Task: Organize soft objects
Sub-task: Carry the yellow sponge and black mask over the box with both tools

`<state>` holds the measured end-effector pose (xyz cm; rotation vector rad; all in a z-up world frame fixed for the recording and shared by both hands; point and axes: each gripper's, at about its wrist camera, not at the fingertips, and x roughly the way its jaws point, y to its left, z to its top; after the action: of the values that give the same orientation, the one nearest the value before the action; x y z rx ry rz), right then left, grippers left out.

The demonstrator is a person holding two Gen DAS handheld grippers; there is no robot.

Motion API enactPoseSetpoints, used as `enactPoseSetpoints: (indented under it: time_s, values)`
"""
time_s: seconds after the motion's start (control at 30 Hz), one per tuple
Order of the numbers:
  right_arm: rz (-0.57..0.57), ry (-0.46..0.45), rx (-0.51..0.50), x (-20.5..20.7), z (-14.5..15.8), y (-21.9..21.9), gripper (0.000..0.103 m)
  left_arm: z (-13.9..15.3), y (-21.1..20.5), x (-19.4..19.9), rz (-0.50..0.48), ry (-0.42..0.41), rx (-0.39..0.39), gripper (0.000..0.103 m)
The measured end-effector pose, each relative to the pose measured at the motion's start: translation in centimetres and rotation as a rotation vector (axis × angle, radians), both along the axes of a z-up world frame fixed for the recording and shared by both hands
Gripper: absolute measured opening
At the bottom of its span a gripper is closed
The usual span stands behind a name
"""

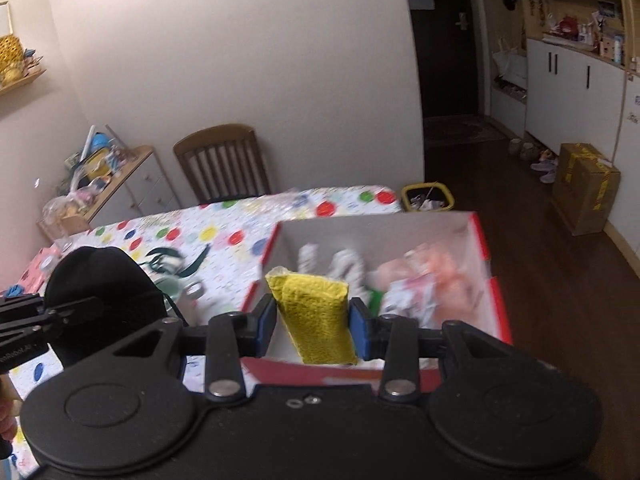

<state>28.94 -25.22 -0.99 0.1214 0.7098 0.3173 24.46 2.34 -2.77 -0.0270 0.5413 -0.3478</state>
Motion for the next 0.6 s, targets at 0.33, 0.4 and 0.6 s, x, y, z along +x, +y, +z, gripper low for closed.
enactPoseSetpoints:
  time_s: [0.33, 0.4, 0.6]
  values:
    - [-0.056, 0.027, -0.016, 3.5, -1.2, -5.3, 0.038, 0.2, -6.7, 4.6, -0.061, 0.013, 0.004, 0.009]
    - [-0.059, 0.044, -0.029, 4.1, -1.7, -5.8, 0.038, -0.2, -7.7, 5.7, -0.073, 0.038, -0.002, 0.009]
    - [-0.036, 0.107, -0.06, 5.7, -3.6, -6.7, 0.038, -1.5, -10.5, 8.2, -0.121, 0.084, 0.016, 0.009]
